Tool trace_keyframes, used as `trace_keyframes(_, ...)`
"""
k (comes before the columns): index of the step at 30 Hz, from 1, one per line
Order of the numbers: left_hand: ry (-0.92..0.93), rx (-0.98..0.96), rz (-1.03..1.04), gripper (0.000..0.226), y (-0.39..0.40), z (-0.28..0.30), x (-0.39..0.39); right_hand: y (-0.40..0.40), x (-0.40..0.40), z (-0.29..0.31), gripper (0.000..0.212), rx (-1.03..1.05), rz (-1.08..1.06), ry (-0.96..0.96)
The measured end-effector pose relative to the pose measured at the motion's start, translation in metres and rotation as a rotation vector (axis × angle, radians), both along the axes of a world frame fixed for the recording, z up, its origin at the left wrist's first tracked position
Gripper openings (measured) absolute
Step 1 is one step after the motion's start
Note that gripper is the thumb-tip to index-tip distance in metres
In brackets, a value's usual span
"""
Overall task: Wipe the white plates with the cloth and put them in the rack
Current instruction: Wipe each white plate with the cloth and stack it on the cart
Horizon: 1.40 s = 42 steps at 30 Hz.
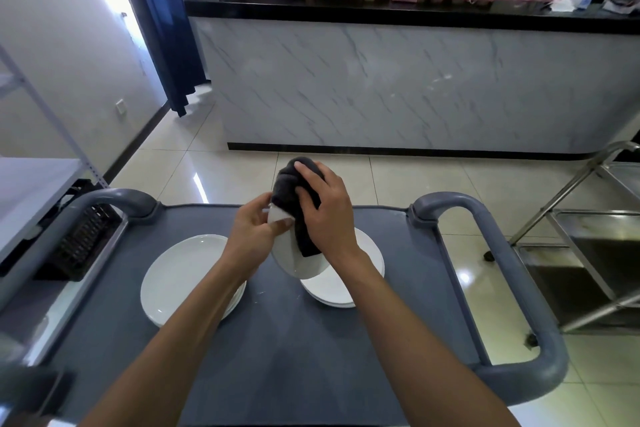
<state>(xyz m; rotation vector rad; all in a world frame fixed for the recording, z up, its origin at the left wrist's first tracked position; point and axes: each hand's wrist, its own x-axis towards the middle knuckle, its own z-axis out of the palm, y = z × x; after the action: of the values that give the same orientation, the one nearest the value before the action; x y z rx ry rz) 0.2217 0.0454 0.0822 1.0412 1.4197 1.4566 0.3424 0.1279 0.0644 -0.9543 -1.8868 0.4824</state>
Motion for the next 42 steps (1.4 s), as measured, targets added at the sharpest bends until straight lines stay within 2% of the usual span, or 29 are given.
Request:
trace_keyframes(8,-0.217,-0.021,0.014,0.045,-0.004,-0.001,0.003,0.025,0.018,0.002,0.040,-0.175,-0.097,0.081)
trace_keyframes(15,-0.319,0.000,0.058,0.049,-0.001,0.005,-0.003,0.030,0.037,0.001,0.040,-0.384,-0.141,0.195)
trace_keyframes(19,-0.410,0.014,0.125,0.040,0.000,0.006,-0.011,0.026,0.044,0.001,0.042,-0.463,-0.142,0.273)
trace_keyframes(22,-0.491,0.046,0.177,0.042,0.002,0.008,-0.019,0.015,0.047,-0.001,0.043,-0.483,-0.144,0.326)
trace_keyframes(25,-0.556,0.080,0.218,0.040,0.006,0.011,-0.022,-0.001,0.040,-0.003,0.045,-0.418,-0.147,0.318)
trace_keyframes(33,-0.611,0.102,0.275,0.039,0.013,0.007,-0.017,-0.039,0.004,-0.016,0.044,-0.036,-0.178,0.051)
trace_keyframes(42,-0.545,0.061,0.298,0.038,0.008,-0.001,-0.020,-0.054,-0.003,-0.031,0.047,0.095,-0.084,-0.117)
